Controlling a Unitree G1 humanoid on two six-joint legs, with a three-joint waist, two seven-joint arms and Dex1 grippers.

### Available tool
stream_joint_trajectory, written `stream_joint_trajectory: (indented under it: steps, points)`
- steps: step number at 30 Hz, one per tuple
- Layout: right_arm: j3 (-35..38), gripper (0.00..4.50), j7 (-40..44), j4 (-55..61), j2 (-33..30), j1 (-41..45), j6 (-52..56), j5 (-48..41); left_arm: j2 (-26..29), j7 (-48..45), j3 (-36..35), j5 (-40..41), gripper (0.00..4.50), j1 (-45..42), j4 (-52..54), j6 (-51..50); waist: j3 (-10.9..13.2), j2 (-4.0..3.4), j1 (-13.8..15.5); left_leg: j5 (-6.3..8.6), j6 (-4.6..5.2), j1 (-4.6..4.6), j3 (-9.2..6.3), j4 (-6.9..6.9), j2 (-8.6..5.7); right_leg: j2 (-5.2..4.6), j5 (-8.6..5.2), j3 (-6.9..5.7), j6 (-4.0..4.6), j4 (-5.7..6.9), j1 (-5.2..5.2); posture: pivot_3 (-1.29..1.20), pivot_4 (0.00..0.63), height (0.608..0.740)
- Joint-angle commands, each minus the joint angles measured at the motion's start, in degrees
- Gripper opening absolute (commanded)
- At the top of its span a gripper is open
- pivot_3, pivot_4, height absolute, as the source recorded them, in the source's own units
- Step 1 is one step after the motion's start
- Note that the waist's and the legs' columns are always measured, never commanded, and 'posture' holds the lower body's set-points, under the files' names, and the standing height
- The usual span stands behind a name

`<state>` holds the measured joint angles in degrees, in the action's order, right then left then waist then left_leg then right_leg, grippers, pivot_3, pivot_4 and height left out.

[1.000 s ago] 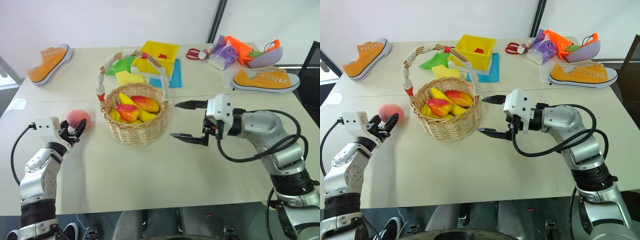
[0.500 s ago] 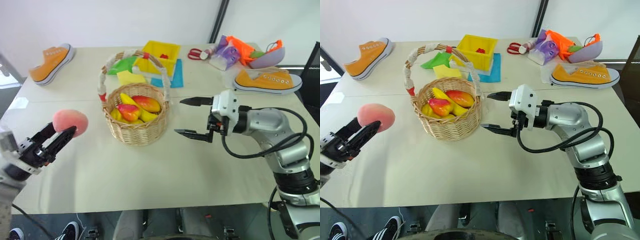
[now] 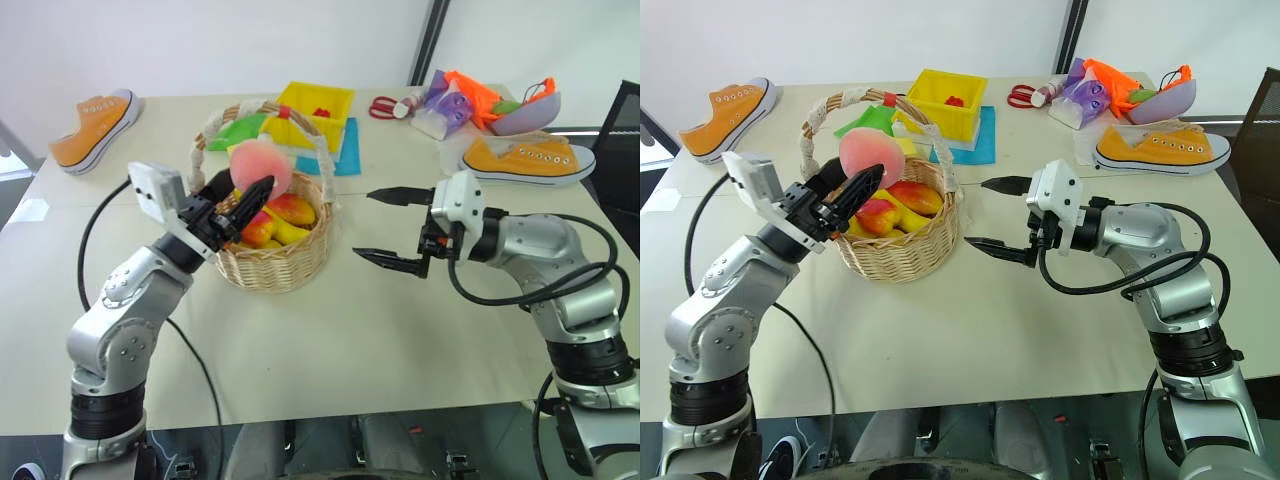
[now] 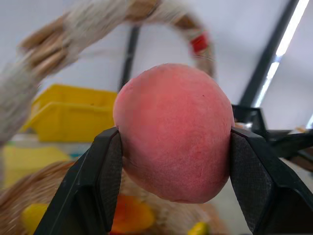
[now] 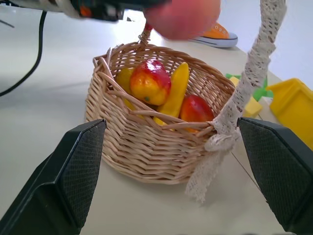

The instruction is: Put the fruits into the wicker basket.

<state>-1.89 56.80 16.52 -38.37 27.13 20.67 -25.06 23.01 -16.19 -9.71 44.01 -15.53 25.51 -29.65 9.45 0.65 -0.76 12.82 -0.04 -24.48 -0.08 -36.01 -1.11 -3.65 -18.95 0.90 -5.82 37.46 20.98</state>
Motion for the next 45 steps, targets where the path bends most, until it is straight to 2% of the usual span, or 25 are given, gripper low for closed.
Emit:
stream_joint_trajectory:
  steps: [1, 2, 5, 8, 13, 16, 19, 25, 31, 36, 39, 45]
  points:
    - [1.6, 4.50, -0.7, 2.6, -0.2, 0.0, -0.5, -0.7, 0.1, -0.8, 0.8, -3.5, 4.14, -1.0, 0.8, 2.2, 0.0, 0.00, 0.1, 0.00, 0.00, -0.01, 0.00, -0.01, 0.00, 0.00, 0.00, 0.00, 0.00, 0.00, -0.01, 0.00, 0.150, 0.740]
    - [1.7, 4.50, -0.8, 2.6, -0.2, -0.1, -0.5, -0.7, 0.0, -1.2, 1.0, -3.9, 4.48, -0.9, 1.1, 2.3, 0.0, 0.01, 0.1, 0.00, 0.00, -0.01, 0.00, -0.05, -0.01, -0.01, 0.00, 0.00, 0.00, -0.01, -0.03, 0.00, 0.150, 0.740]
    - [1.8, 4.50, -1.1, 2.4, -0.1, -0.3, -0.6, -0.7, 0.1, -2.5, 1.0, -4.1, 4.48, -0.7, 2.4, 2.6, 0.0, 0.02, 0.1, 0.01, -0.01, -0.01, 0.01, -0.15, -0.04, -0.09, 0.00, 0.00, 0.00, -0.04, -0.12, 0.00, 0.150, 0.740]
    - [2.1, 4.50, -2.9, 1.3, 1.0, 0.5, 0.0, -0.8, 1.6, -2.4, -1.4, 1.4, 4.48, -1.9, 6.3, -0.7, 0.0, 0.05, 0.1, 0.01, -0.02, 0.00, 0.00, -0.19, -0.04, -0.12, 0.01, 0.00, 0.01, -0.03, -0.13, 0.00, 0.150, 0.740]
    - [1.1, 4.50, -3.0, 0.4, 1.9, 1.4, -0.5, -0.4, 3.9, -1.8, -2.0, -1.3, 4.48, -0.8, 5.7, -1.0, 0.0, 0.03, 0.1, 0.00, -0.03, 0.03, -0.01, -0.14, -0.04, -0.12, 0.01, 0.00, 0.01, -0.01, -0.12, 0.00, 0.150, 0.740]
    - [0.6, 4.50, -2.8, 0.1, 2.1, 1.7, -0.9, -0.1, 2.3, -1.2, -2.3, 3.5, 4.48, -0.8, 7.3, -2.7, 0.0, 0.04, 0.1, 0.00, -0.04, 0.01, -0.01, -0.15, -0.04, -0.12, 0.01, -0.01, 0.01, -0.01, -0.11, 0.00, 0.150, 0.740]
    - [0.3, 4.50, -2.4, -0.1, 2.1, 1.8, -1.2, 0.4, -2.8, 2.2, -5.9, 14.0, 4.48, 0.4, 5.2, -3.8, 0.0, 0.05, 0.2, 0.00, -0.04, 0.00, -0.02, -0.16, -0.04, -0.13, 0.01, -0.02, 0.01, -0.03, -0.13, 0.00, 0.150, 0.740]
    - [0.4, 4.50, -2.0, -0.1, 1.9, 1.5, -1.4, 0.6, 1.5, 0.7, -2.4, 5.5, 4.48, 2.7, 5.8, -3.5, 0.0, 0.04, 0.1, -0.02, -0.06, 0.02, -0.04, -0.15, -0.04, -0.08, 0.01, -0.02, 0.01, 0.05, -0.10, 0.00, 0.150, 0.740]
    - [0.5, 4.50, -1.8, 0.0, 1.9, 1.3, -1.6, 0.9, -1.7, 4.6, -5.1, 11.2, 4.48, 0.3, 4.9, -4.4, 0.1, 0.08, 0.3, -0.02, -0.06, 0.01, -0.03, -0.19, -0.05, -0.12, 0.01, -0.02, 0.02, 0.01, -0.14, 0.00, 0.150, 0.740]
    - [0.3, 4.50, -1.7, -0.1, 2.0, 1.1, -1.8, 1.4, 0.2, 0.4, -2.7, 7.0, 4.48, 2.0, 6.9, -2.1, 0.1, 0.07, 0.0, -0.02, -0.06, 0.02, -0.04, -0.14, -0.05, -0.11, 0.01, -0.02, 0.01, 0.02, -0.10, 0.00, 0.150, 0.740]
    - [0.7, 4.50, -3.6, -0.6, 2.8, 1.7, -0.8, 1.7, 2.4, -6.1, -2.5, 7.5, 4.48, 4.9, 10.6, -0.5, 0.1, 0.07, 0.0, -0.02, -0.07, 0.02, -0.04, -0.11, -0.04, -0.09, 0.00, -0.02, 0.02, 0.03, -0.08, 0.00, 0.150, 0.740]
    - [2.4, 4.50, -14.7, -2.8, 9.1, 5.4, 7.6, 0.5, 10.0, -18.4, -12.1, 13.2, 4.48, 14.0, 13.1, 1.4, 0.1, 0.02, -0.4, -0.04, -0.14, 0.02, -0.04, -0.06, 0.00, -0.12, -0.01, 0.00, 0.09, 0.03, -0.01, 0.00, 0.150, 0.740]
